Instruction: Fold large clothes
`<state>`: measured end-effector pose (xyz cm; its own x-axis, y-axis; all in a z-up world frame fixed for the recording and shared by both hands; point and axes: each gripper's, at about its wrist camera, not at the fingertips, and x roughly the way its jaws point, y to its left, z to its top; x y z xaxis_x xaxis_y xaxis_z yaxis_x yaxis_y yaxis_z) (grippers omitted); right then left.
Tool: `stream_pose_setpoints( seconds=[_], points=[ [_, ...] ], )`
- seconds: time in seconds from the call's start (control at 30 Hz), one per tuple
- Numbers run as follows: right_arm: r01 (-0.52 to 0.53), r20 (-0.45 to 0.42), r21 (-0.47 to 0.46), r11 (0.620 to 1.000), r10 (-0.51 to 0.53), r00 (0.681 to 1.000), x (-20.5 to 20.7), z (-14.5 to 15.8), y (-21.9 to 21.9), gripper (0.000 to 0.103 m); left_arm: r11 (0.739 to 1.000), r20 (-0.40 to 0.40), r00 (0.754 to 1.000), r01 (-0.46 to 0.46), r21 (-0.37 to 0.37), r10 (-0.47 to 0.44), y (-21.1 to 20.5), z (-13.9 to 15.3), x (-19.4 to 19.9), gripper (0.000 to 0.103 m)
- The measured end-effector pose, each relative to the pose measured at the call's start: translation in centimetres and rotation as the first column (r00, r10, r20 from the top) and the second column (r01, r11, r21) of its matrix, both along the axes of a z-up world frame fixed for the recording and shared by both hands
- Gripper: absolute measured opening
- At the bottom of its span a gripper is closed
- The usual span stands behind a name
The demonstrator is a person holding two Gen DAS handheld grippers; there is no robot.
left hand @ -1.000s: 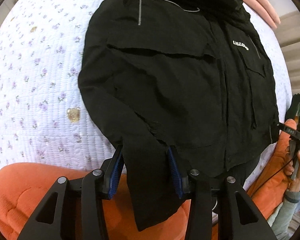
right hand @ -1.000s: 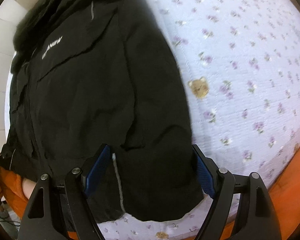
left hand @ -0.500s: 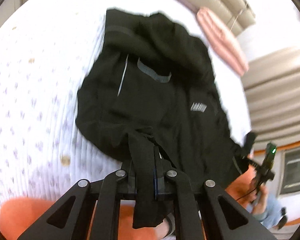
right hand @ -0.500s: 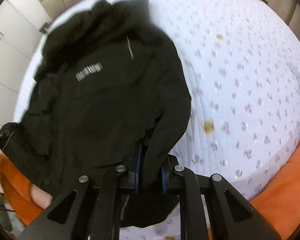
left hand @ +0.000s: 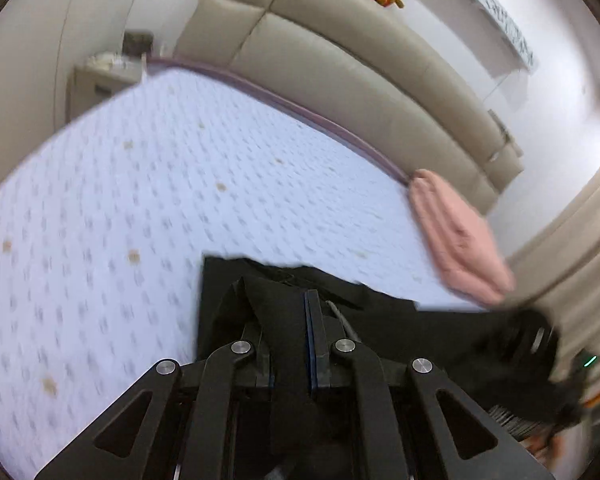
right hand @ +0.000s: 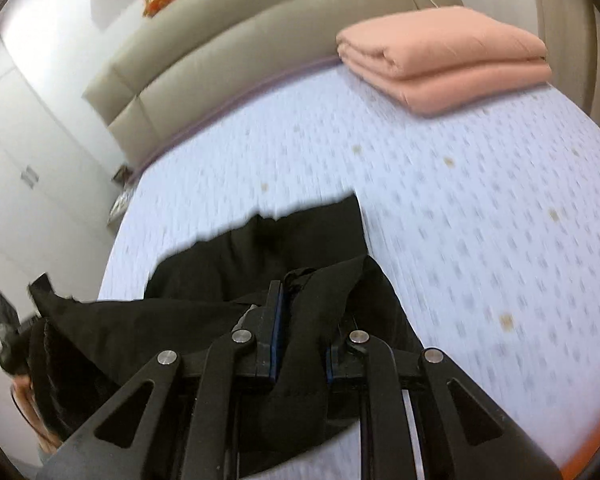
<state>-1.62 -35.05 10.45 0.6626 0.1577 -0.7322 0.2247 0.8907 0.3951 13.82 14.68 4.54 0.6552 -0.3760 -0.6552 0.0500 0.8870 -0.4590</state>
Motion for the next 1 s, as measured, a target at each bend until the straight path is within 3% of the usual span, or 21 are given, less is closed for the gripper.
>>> stream_pose_setpoints(
  seconds=[0.13, 0.23, 0.3, 0.43, 0.47, 0.53, 0.6, 0.7, 0.73, 0.77, 0.83, 0.87, 0.93, 1.0],
  points=[
    [0.035, -0.068, 0.004, 0.999, -0.035, 0.997, 7.2, -5.2, 1.0, 0.023, 0.995, -0.055, 0.998, 0.017, 0.093, -0.012, -1.1, -6.0, 3.7, 0.014],
    [0.045, -0.169, 0.001, 0.999, -0.045, 0.985, 11.2, -11.2, 1.8, 0.027, 0.994, -0.124, 0.991, 0.067, 0.085, -0.056, -0.8, -10.4, 4.9, 0.016],
    [0.049, -0.222, 0.016, 0.999, -0.045, 0.974, 13.2, -14.6, 1.9, 0.027, 0.992, -0.134, 0.985, 0.118, 0.052, -0.111, -0.5, -11.7, 5.3, 0.017],
    [0.093, -0.224, 0.051, 0.994, -0.079, 0.971, 13.1, -17.4, 1.0, 0.026, 0.970, -0.141, 0.974, 0.151, -0.189, -0.179, 2.7, -12.1, 5.9, 0.019],
    [0.104, -0.218, 0.068, 0.992, -0.087, 0.972, 12.9, -17.5, 0.6, 0.025, 0.947, -0.131, 0.974, 0.142, -0.288, -0.186, 4.1, -12.0, 6.1, 0.019],
    [0.125, -0.197, 0.100, 0.987, -0.104, 0.975, 12.5, -17.1, -0.2, 0.025, 0.875, -0.111, 0.975, 0.120, -0.468, -0.194, 6.7, -11.7, 6.2, 0.020],
    [0.135, -0.150, 0.151, 0.979, -0.113, 0.982, 11.6, -15.4, -1.2, 0.029, 0.842, -0.071, 0.980, 0.124, -0.525, -0.188, 8.1, -11.0, 5.8, 0.021],
    [0.115, -0.051, 0.190, 0.975, -0.107, 0.993, 10.4, -12.3, -1.7, 0.044, 0.793, -0.014, 0.983, 0.141, -0.592, -0.186, 9.2, -9.7, 5.0, 0.028],
    [0.099, -0.016, 0.195, 0.976, -0.098, 0.995, 9.7, -11.1, -1.7, 0.056, 0.798, -0.003, 0.985, 0.135, -0.588, -0.170, 9.5, -9.4, 4.9, 0.037],
    [0.088, 0.018, 0.181, 0.980, -0.092, 0.996, 8.9, -9.8, -1.5, 0.069, 0.819, 0.017, 0.992, 0.114, -0.562, -0.126, 10.1, -8.7, 4.4, 0.040],
    [0.089, 0.070, 0.119, 0.989, -0.098, 0.993, 7.9, -7.6, -1.2, 0.083, 0.818, 0.059, 0.995, 0.095, -0.567, -0.074, 11.3, -7.7, 3.7, 0.050],
    [0.084, 0.094, 0.073, 0.994, -0.090, 0.991, 7.2, -6.6, -0.9, 0.084, 0.814, 0.075, 0.996, 0.086, -0.575, -0.052, 11.8, -7.1, 3.3, 0.052],
    [0.073, 0.082, -0.005, 0.997, -0.072, 0.994, 6.7, -5.8, -0.4, 0.085, 0.869, 0.097, 0.995, 0.078, -0.489, -0.035, 11.5, -5.5, 2.8, 0.058],
    [0.046, 0.054, -0.042, 0.998, -0.044, 0.998, 6.2, -5.6, 0.0, 0.085, 0.919, 0.093, 0.993, 0.105, -0.380, -0.075, 9.6, -4.6, 2.7, 0.063]
  ],
)
